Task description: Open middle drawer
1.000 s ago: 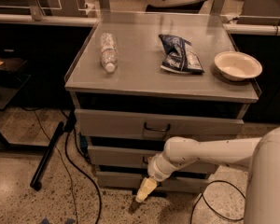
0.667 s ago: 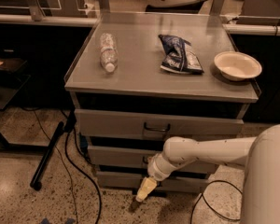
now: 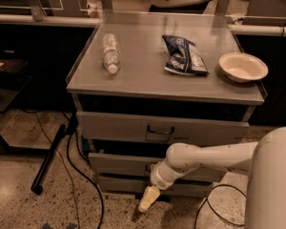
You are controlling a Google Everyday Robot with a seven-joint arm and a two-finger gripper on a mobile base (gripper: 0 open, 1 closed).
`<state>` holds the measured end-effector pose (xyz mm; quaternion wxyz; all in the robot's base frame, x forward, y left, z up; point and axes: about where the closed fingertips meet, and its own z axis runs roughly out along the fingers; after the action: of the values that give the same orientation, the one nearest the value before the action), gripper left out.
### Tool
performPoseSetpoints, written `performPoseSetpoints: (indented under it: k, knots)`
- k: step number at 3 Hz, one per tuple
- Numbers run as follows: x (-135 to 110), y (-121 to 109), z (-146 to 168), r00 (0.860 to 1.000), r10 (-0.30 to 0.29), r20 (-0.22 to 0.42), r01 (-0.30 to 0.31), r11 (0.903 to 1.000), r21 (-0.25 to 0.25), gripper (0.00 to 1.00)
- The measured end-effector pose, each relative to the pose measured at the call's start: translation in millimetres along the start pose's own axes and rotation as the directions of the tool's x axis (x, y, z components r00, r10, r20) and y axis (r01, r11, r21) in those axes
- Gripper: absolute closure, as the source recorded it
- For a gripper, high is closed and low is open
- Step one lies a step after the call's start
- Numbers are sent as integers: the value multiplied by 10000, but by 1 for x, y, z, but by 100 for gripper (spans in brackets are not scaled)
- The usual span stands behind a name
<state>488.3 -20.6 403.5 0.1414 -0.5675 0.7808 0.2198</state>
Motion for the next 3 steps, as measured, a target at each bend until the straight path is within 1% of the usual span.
performPoseSetpoints:
  k: [1,2,3]
  knots:
    - [7,27,-3,10000,61,-7,-61,9986,-523,0]
    - [7,27,-3,10000,61,-7,-61,9986,-523,0]
    - [19,55,-7,9999,57,-150,-71,9956,-937,0]
